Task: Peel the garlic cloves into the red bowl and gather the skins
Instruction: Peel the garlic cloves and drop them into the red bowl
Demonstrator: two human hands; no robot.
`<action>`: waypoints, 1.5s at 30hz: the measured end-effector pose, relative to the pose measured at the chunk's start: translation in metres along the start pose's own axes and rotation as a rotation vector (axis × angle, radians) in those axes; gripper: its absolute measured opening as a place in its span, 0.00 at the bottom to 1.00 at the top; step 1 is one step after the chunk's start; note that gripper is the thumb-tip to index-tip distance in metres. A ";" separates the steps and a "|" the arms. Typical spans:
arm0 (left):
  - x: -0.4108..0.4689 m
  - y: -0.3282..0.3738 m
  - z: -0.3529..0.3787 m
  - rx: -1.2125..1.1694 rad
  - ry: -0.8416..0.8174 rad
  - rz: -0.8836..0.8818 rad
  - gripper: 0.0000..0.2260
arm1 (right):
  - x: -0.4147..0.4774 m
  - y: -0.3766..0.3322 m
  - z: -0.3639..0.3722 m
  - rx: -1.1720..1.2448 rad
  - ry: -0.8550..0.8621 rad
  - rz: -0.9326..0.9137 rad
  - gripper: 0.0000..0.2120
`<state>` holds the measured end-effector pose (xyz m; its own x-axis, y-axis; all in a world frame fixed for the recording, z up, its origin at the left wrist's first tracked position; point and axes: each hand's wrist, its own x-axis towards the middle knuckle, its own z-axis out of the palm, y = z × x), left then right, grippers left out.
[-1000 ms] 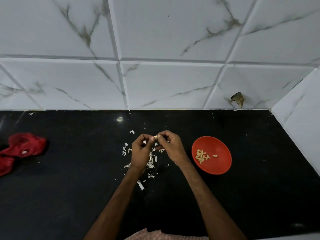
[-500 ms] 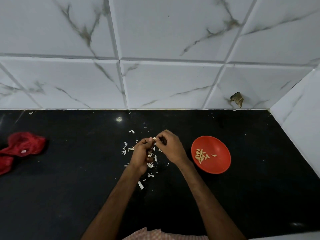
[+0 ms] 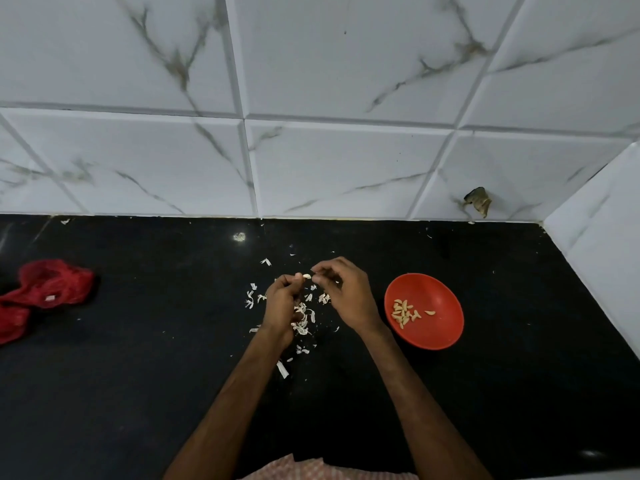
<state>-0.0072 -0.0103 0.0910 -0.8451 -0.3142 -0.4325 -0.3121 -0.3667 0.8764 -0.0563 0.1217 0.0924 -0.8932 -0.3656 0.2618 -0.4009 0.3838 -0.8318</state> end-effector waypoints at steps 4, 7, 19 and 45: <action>-0.004 0.000 0.003 0.070 -0.027 0.030 0.12 | -0.001 0.001 0.005 0.042 0.028 -0.008 0.04; -0.004 0.001 0.003 0.111 -0.048 0.045 0.10 | -0.003 0.004 0.008 0.076 0.060 0.053 0.04; -0.008 0.005 0.003 0.040 -0.096 -0.014 0.10 | -0.005 0.007 0.003 0.459 0.042 0.241 0.07; -0.013 0.002 0.000 0.053 -0.166 0.218 0.09 | -0.009 -0.006 0.016 0.715 0.062 0.528 0.05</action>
<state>0.0028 -0.0070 0.0981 -0.9530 -0.2311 -0.1959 -0.1339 -0.2588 0.9566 -0.0429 0.1093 0.0878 -0.9433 -0.2363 -0.2332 0.2704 -0.1389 -0.9527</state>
